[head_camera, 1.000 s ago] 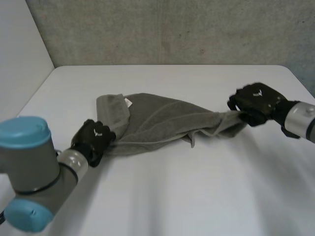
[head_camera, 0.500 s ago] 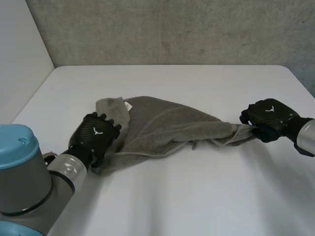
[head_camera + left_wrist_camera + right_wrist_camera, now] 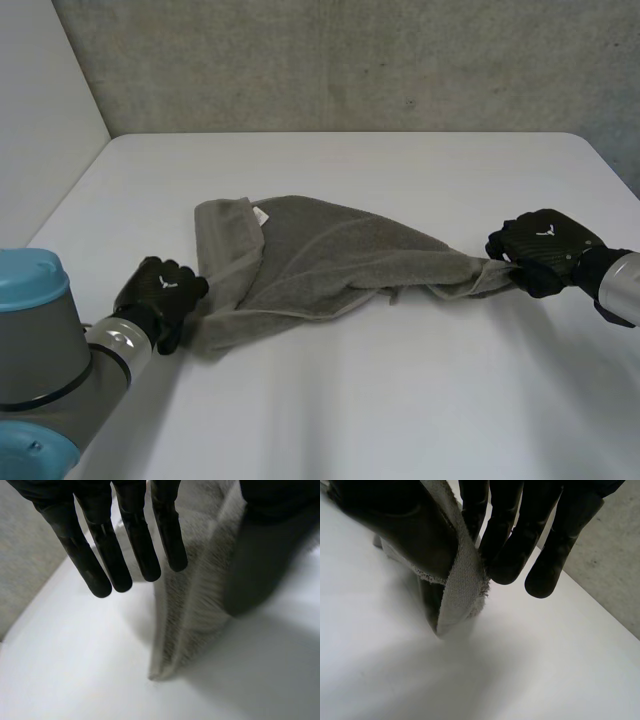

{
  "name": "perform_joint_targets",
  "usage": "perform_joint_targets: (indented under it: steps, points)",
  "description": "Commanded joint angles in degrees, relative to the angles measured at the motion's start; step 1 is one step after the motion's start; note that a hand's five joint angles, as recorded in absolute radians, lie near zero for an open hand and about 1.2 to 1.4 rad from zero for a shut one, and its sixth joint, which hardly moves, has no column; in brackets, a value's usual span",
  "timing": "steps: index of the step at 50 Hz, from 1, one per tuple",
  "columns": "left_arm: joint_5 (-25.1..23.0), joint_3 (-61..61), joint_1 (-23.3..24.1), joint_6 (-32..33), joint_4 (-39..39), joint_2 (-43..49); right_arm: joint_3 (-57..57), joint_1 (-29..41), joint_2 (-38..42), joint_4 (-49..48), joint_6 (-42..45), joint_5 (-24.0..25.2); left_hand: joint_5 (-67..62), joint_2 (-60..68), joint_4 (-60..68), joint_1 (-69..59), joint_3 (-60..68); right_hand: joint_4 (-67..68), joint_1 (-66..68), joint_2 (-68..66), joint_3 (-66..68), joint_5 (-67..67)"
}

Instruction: Fold the towel.

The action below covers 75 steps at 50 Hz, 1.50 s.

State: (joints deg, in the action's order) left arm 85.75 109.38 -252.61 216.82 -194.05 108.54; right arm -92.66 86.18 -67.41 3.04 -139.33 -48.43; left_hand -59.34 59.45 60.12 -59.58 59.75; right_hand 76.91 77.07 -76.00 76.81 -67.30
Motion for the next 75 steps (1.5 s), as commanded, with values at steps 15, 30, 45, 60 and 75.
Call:
perform_joint_targets:
  steps: [15, 30, 45, 60, 75]
  points:
    - [-3.3, -0.7, -0.9, -0.3, 0.1, -0.6, -9.2, 0.5, -7.9, -12.2, -0.1, -4.4, -9.7, 19.6, 18.9, -19.4, 19.3, -43.4, -43.6, 42.5, -43.3, 43.8]
    - [-3.2, -2.6, -0.8, -0.4, 0.1, -0.4, -18.6, -0.8, -8.4, -21.1, 2.0, 0.9, -9.7, 19.6, 18.9, -19.4, 19.3, -41.1, -41.3, 40.2, -41.0, 41.5]
    - [-3.3, -2.8, -1.0, -0.5, 0.0, 0.5, -20.4, -0.7, -5.6, -24.7, 2.7, 3.6, -10.7, 20.5, 19.9, -20.4, 20.3, -24.4, -24.6, 23.5, -24.3, 24.8]
    - [-3.3, -5.7, -2.4, -3.6, 0.2, 2.1, -17.4, -0.7, -4.5, -23.8, 2.3, 2.6, -10.7, 20.5, 19.9, -20.4, 20.3, 3.1, 2.9, -4.0, 3.2, -2.7]
    - [-3.4, -13.4, -5.1, -12.2, 4.9, -19.7, 8.4, -1.5, -24.8, -3.6, -22.9, -2.1, -10.7, 20.5, 19.9, -20.4, 20.3, 3.1, 2.9, -4.0, 3.2, -2.7]
